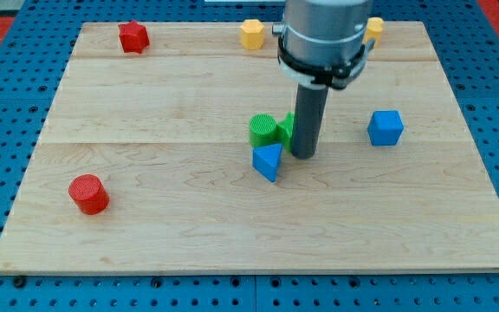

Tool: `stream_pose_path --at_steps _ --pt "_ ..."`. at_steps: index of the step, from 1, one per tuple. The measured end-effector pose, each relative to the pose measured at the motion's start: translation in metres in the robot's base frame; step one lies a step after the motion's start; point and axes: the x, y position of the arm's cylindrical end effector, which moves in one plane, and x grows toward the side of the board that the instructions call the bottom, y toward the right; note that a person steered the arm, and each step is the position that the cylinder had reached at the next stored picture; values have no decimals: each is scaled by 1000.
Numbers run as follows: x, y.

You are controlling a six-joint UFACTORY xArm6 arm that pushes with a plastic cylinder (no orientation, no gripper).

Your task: Slide the blue triangle diagonally bottom left to the green circle

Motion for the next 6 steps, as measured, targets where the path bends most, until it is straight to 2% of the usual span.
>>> stream_pose_path --at_steps 2,4,6 --pt "-2 -1" --pt "14 -94" --pt "-6 -105"
